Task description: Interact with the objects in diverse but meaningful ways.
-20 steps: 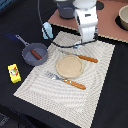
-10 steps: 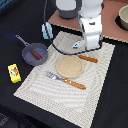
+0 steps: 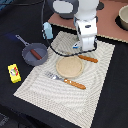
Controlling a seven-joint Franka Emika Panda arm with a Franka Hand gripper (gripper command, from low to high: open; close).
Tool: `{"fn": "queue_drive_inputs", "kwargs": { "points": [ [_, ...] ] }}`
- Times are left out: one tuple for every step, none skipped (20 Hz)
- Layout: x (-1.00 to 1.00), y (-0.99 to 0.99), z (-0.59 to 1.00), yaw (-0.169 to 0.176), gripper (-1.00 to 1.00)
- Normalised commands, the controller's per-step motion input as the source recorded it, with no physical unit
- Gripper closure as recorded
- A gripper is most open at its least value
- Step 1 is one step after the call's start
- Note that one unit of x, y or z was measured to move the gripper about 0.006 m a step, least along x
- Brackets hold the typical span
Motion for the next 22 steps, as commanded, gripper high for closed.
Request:
{"fn": "queue_drive_inputs", "kwargs": {
  "points": [
    [-0.09, 0.03, -0.2, 0.041, 1.0],
    [-0.08, 0.0, -0.2, 0.035, 1.0],
    [-0.08, 0.0, -0.21, 0.034, 1.0],
    [-0.07, 0.0, -0.21, 0.034, 1.0],
    [-0.06, 0.0, -0.21, 0.034, 1.0],
    [-0.06, 0.0, -0.21, 0.033, 1.0],
    [-0.05, 0.01, -0.21, 0.034, 1.0],
    [-0.05, 0.01, -0.22, 0.034, 1.0],
    [-0.08, 0.0, -0.25, 0.033, 1.0],
    [-0.09, 0.0, -0.25, 0.033, 1.0],
    [-0.1, 0.0, -0.24, 0.033, 1.0],
    [-0.08, 0.0, -0.23, 0.033, 1.0],
    [-0.07, 0.01, -0.22, 0.034, 1.0],
    [-0.08, 0.01, -0.2, 0.034, 1.0],
    [-0.07, 0.02, -0.2, 0.034, 1.0],
    [-0.07, 0.02, -0.2, 0.034, 1.0],
    [-0.08, 0.02, -0.2, 0.035, 1.0],
    [-0.08, 0.02, -0.19, 0.035, 1.0],
    [-0.07, 0.02, -0.2, 0.035, 1.0],
    [-0.07, 0.01, -0.2, 0.034, 1.0],
    [-0.09, 0.01, -0.2, 0.034, 1.0],
    [-0.08, 0.0, -0.21, 0.034, 1.0]
  ]
}}
